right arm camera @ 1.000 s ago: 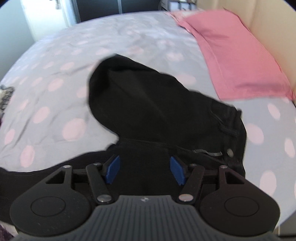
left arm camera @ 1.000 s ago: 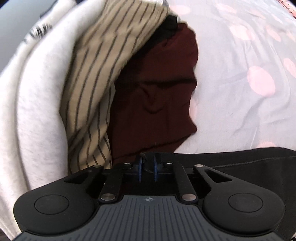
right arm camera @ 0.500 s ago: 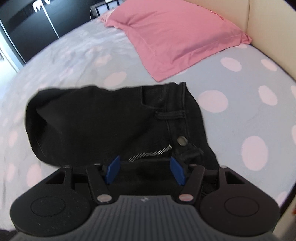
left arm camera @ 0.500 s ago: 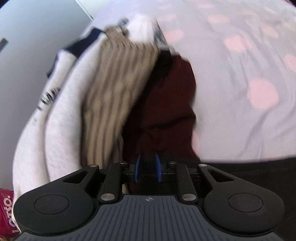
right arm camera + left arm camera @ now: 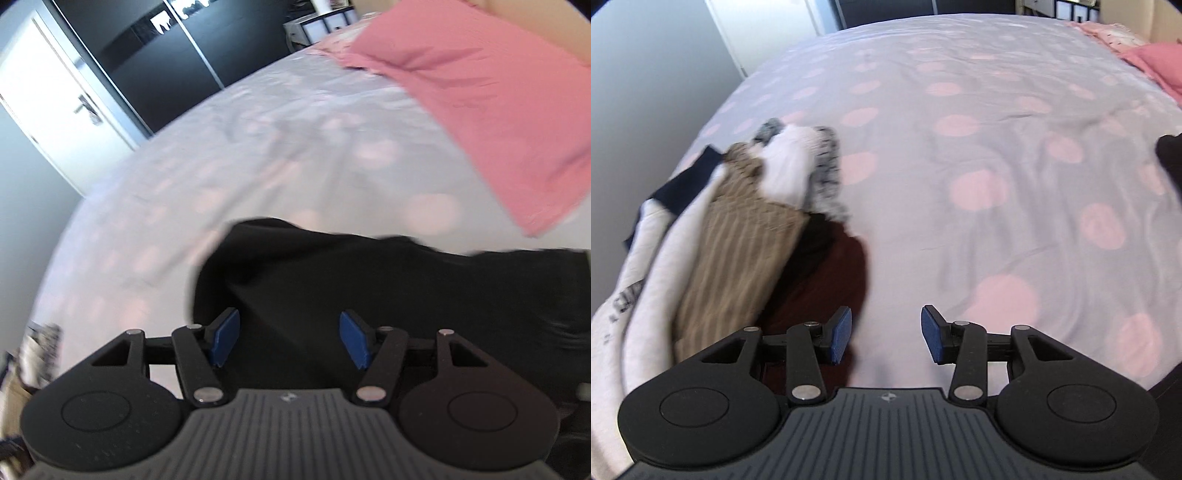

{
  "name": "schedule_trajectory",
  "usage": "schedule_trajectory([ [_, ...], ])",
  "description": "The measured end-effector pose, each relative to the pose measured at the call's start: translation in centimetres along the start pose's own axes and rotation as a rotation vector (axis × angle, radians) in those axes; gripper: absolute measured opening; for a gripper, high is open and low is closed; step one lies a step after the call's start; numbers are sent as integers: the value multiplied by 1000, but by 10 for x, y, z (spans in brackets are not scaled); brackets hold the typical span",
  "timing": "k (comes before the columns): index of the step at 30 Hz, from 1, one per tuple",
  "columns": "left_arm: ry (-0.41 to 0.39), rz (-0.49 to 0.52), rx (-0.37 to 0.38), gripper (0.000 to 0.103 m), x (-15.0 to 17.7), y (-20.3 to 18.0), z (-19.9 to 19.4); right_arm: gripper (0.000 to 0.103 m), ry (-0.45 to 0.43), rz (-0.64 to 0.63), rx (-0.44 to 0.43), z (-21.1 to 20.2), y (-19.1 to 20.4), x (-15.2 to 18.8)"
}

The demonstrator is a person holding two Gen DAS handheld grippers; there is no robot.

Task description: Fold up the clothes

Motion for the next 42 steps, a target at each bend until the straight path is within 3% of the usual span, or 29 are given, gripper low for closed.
schedule_trajectory([
  [4,-2,33,49,40,-7,-17,2,66,8,93,-43,36,29,-18],
  [9,9,33,118,41,-14,-27,7,69,16,284,-64,75,31,-31],
  [14,21,17,176,41,-17,-32,8,69,30,391,-20,109,26,-34],
  [15,22,15,179,41,-17,-32,8,66,24,396,-9,113,25,-33],
  [17,21,7,181,41,-17,-31,8,46,-21,365,-16,113,28,-31],
  [18,20,2,180,41,-16,-30,7,34,-43,340,-17,113,30,-31],
  [19,19,-2,178,41,-16,-28,7,28,-60,287,-6,110,37,-33],
  [22,10,-11,168,41,-15,-23,4,19,-97,135,7,93,60,-35],
  [27,-14,-32,178,41,-13,-18,-6,17,-102,-37,-87,46,94,-15],
  [32,-50,-16,190,41,-9,-21,-21,16,-80,-271,-224,-17,140,30],
  [37,-82,19,177,41,-5,-26,-33,16,106,-542,-342,-55,177,112],
  [42,-113,39,225,41,-5,-39,-45,16,346,-685,-351,-58,175,203],
])
Point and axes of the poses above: each gripper's, at about its wrist camera, not at the fingertips, and z roughly the way its jaws point, y to its left, x to its underside, the point moved 2 cm from there along z, roughly the way its jaws point, and after that the axes turned 4 degrees about x, right-handed, at the moved point
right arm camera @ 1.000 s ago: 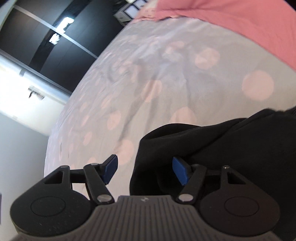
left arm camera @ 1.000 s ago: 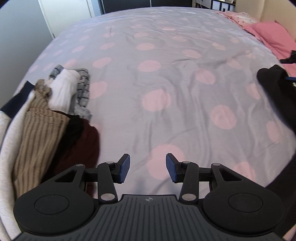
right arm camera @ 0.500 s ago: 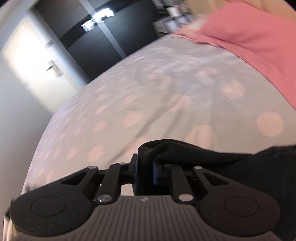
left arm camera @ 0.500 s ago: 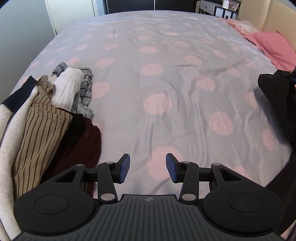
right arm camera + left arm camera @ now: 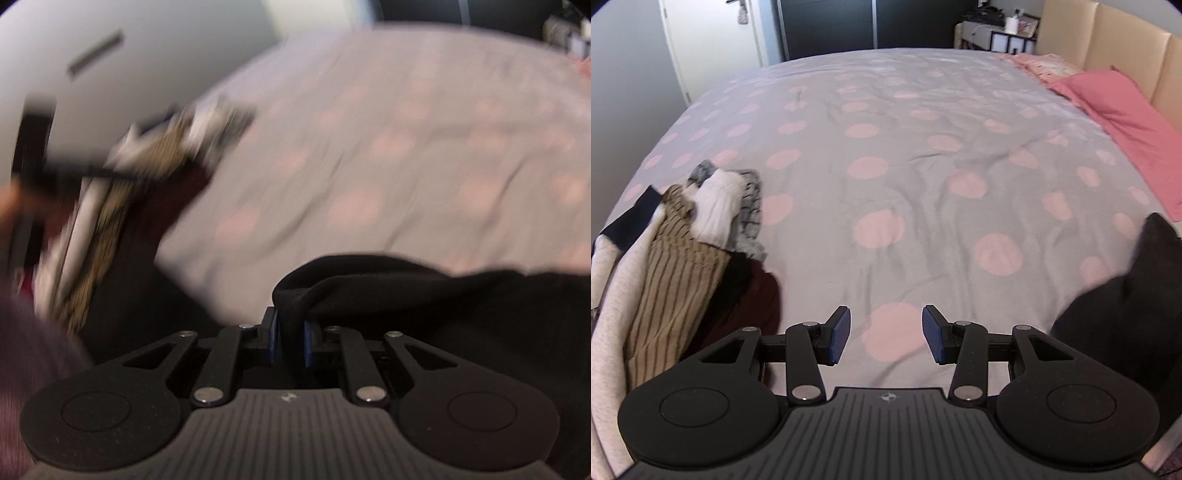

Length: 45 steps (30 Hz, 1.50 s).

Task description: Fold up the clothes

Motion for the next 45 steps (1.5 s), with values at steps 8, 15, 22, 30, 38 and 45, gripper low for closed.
schedule_trajectory([
  [8,-30,150,135,41,-4,-72,-8,32,36,-37,12,-9,8,35],
  [15,-4,223,277,51,-17,-152,24,45,-83,54,199,-74,-57,23],
  [22,108,263,323,49,-44,-217,90,51,-215,516,399,-105,-218,10],
  [30,250,338,336,32,-63,-253,158,65,-232,681,467,-87,-346,-9],
  [38,334,371,361,14,-62,-250,187,50,-203,744,375,-38,-408,-2],
  [45,287,389,336,3,-53,-254,181,8,-266,799,339,-55,-407,15],
])
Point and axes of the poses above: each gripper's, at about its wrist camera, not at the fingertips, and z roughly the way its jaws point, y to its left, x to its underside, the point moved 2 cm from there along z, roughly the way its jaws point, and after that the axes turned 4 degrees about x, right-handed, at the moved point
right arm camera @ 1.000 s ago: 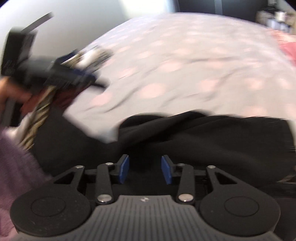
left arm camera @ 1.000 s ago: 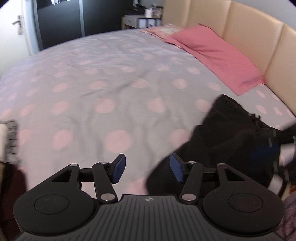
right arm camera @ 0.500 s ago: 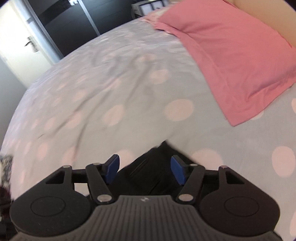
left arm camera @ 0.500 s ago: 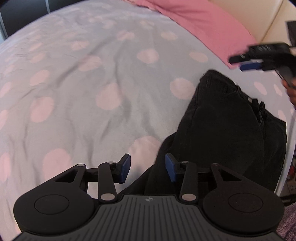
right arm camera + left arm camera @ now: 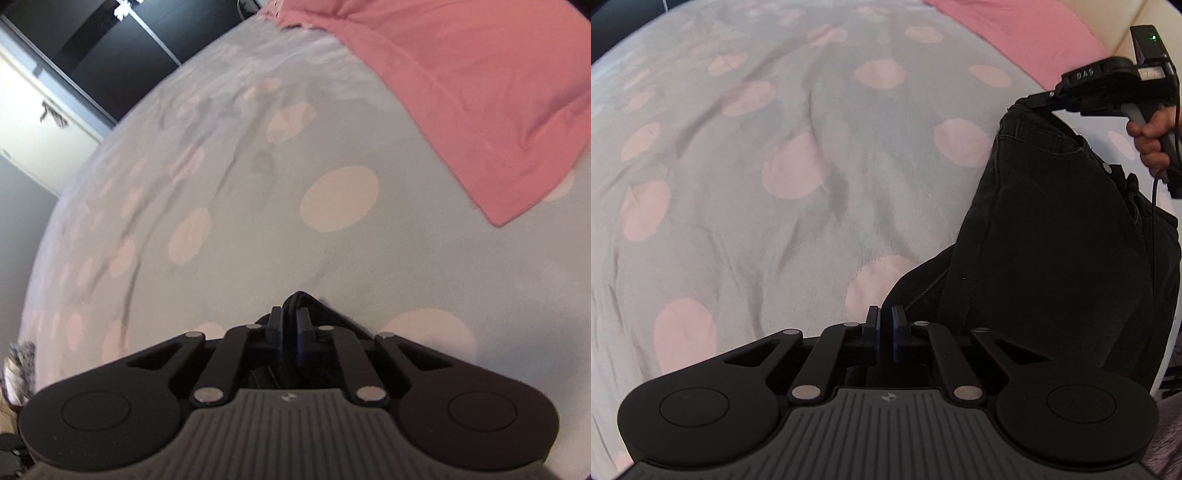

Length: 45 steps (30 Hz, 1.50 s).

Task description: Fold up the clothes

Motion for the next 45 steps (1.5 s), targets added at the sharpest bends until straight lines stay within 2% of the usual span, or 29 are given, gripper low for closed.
schedule_trajectory([
  [5,-131,5,-38,1,6,-5,-53,8,-118,-33,33,-52,12,4],
  [10,-280,4,-158,1,25,-5,-126,8,-264,-48,98,-118,22,8],
  [16,-430,-115,-306,1,85,34,-218,8,-360,8,194,-171,3,18],
  [19,-410,-204,-344,1,122,59,-238,8,-369,28,220,-182,-4,24],
  [22,-350,-273,-360,1,161,76,-222,8,-361,-8,244,-181,2,31],
  [26,-269,-393,-323,1,215,86,-191,8,-346,-61,281,-185,11,43],
  [31,-148,-448,-270,1,267,75,-165,8,-317,-91,330,-193,9,61],
  [33,-112,-454,-244,1,275,75,-163,8,-281,-86,353,-188,-3,73],
  [37,-89,-439,-225,0,279,76,-179,8,-182,-113,413,-176,-19,97],
  [40,-106,-418,-207,0,286,80,-192,8,-136,-122,434,-171,-29,111],
  [45,-175,-392,-223,3,270,94,-206,9,-119,-137,447,-177,-28,122],
])
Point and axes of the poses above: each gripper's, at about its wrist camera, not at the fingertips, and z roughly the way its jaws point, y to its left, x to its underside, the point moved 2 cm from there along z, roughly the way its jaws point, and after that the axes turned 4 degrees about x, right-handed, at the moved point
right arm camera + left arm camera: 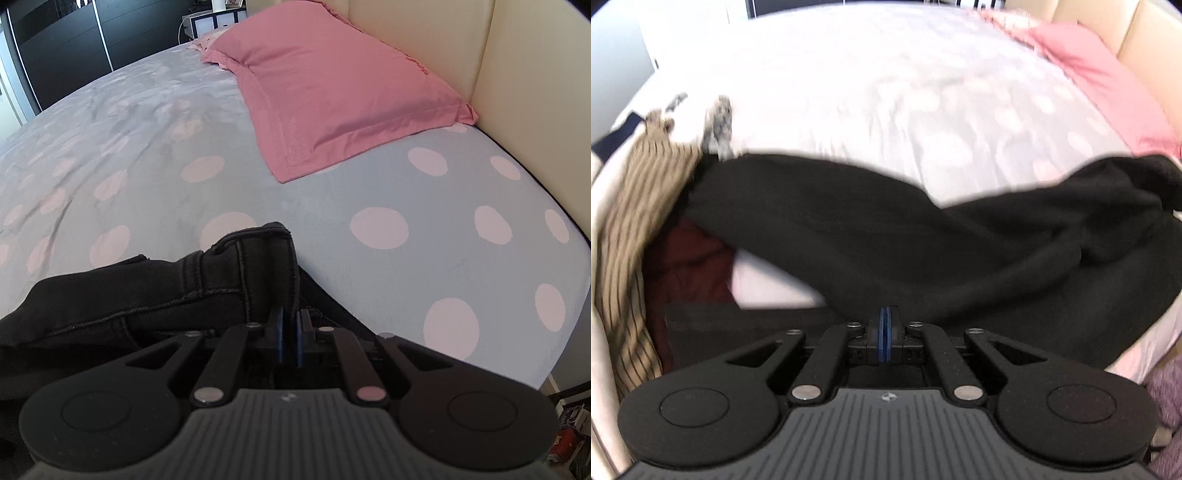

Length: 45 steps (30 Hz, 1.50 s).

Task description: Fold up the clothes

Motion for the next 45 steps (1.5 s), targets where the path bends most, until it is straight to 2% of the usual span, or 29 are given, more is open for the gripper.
schedule_trajectory([
  [4,-49,-53,22,29,-30,9,6,14,-27,6,-12,-18,0,-6],
  [5,-57,-66,27,32,-37,11,10,14,-31,11,-21,-22,1,-7],
  [7,-76,-82,26,47,-52,12,19,16,-45,11,-32,-29,5,-10],
  [8,-86,-79,17,47,-59,12,24,19,-62,0,-29,-34,8,-13],
  [10,-83,-78,4,48,-73,11,36,38,-108,-42,-20,-44,18,-17],
  [14,-39,-221,24,47,-96,23,66,44,-142,-94,-75,-50,42,-26],
  [16,-27,-284,28,47,-104,30,80,56,-123,-102,-103,-41,56,-30],
  [19,4,-344,6,47,-111,39,103,56,-94,-122,-134,-24,79,-37],
  [23,72,-370,-70,47,-110,49,129,56,-52,-120,-174,8,110,-52],
  [26,80,-379,-69,47,-109,54,139,56,-26,-93,-210,37,129,-68],
  [28,85,-379,-71,47,-109,57,143,56,6,-28,-240,60,135,-80],
  [30,88,-385,-67,48,-108,62,147,55,47,25,-276,83,142,-88],
  [33,81,-414,-66,47,-107,73,148,45,93,6,-300,114,161,-96],
  [38,84,-483,-37,48,-105,92,151,45,118,-80,-241,149,180,-98],
  [41,84,-487,-36,47,-106,93,153,45,130,-78,-258,158,180,-92],
  [42,83,-484,-41,45,-106,92,152,32,131,-86,-274,157,180,-92],
  [43,82,-478,-47,38,-106,91,152,20,134,-90,-283,155,181,-92],
  [44,78,-466,-46,34,-107,90,151,16,125,-83,-274,152,179,-92],
  [45,69,-456,-33,24,-107,88,150,4,116,-70,-267,149,176,-92],
])
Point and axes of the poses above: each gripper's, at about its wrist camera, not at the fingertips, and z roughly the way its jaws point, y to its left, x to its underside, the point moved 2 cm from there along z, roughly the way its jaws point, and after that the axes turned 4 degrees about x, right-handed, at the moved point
